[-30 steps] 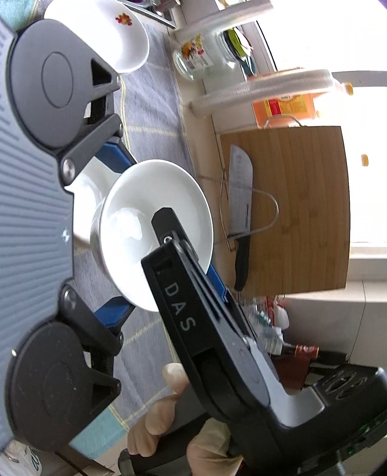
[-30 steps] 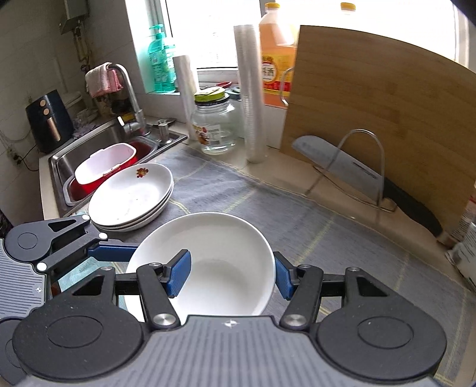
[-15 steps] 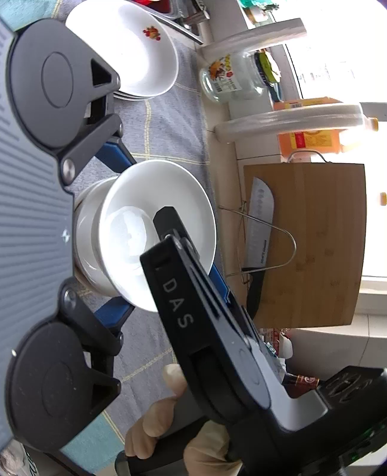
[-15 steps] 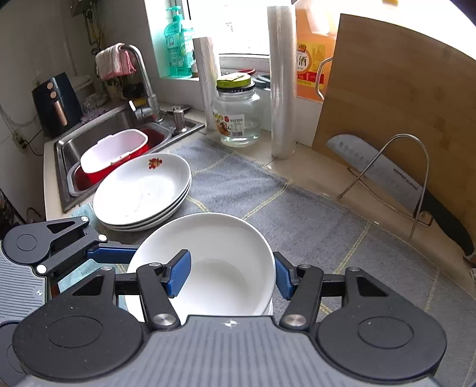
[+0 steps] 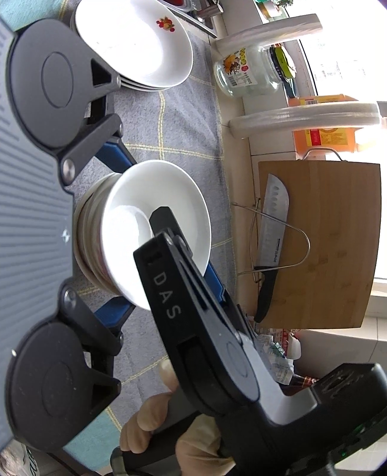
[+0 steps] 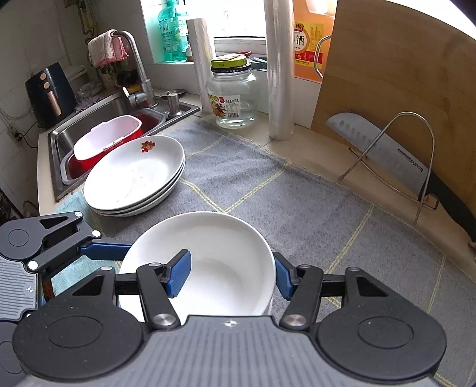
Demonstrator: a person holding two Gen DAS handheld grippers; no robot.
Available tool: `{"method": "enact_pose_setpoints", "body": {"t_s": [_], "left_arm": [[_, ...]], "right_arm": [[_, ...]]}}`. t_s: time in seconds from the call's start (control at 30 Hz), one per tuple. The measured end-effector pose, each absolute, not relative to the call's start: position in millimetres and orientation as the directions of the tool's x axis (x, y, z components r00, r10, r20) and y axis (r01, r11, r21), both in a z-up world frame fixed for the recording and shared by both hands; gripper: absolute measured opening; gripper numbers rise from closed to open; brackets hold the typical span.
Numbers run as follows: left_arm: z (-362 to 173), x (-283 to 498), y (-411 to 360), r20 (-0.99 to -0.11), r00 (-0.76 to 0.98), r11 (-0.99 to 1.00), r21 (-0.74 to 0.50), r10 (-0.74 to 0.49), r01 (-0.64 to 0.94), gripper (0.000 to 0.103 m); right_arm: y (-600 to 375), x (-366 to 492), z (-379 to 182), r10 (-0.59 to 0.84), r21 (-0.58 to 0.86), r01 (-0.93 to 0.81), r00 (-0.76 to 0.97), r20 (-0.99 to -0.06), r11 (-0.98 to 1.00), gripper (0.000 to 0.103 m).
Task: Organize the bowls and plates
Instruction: 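Lower the held white bowl into the two stacked bowls with the right gripper, then open the right gripper and pull it back from the bowl rim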
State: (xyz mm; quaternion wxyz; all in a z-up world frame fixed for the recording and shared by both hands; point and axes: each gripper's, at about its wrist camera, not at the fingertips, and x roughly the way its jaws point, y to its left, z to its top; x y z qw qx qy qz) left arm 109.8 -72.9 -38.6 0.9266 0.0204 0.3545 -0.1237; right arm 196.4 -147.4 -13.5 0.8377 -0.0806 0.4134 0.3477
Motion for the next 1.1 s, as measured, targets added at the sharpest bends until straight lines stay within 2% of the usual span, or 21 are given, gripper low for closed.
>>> {"method": "enact_pose_setpoints", "body": {"t_s": [0.33, 0.57, 0.63, 0.7, 0.77, 1.1], "left_arm": [[-41, 112, -72, -0.669, 0.712, 0.969, -0.047, -0.212, 0.244, 0.089], [-41, 112, -73, -0.669, 0.712, 0.968, -0.049, -0.214, 0.245, 0.089], [-42, 112, -73, -0.669, 0.711, 0.968, -0.047, -0.214, 0.247, 0.090], [-42, 113, -72, -0.669, 0.711, 0.967, -0.052, -0.218, 0.248, 0.091], [-42, 112, -71, -0.666, 0.713, 0.967, -0.053, -0.221, 0.251, 0.091], [-37, 102, -65, -0.664, 0.710, 0.961, -0.052, -0.236, 0.271, 0.093]], "right_arm": [[-144, 197, -16, 0.510, 0.141, -0.656, 0.415, -0.753, 0.741, 0.064], [-144, 196, -16, 0.516, 0.147, -0.658, 0.412, -0.751, 0.739, 0.068], [-144, 196, -17, 0.520, 0.150, -0.660, 0.409, -0.750, 0.736, 0.070], [-145, 195, -17, 0.525, 0.158, -0.661, 0.404, -0.749, 0.734, 0.083], [-145, 194, -16, 0.535, 0.165, -0.664, 0.404, -0.743, 0.730, 0.091], [-147, 186, -16, 0.523, 0.137, -0.667, 0.422, -0.741, 0.732, 0.098]]}}
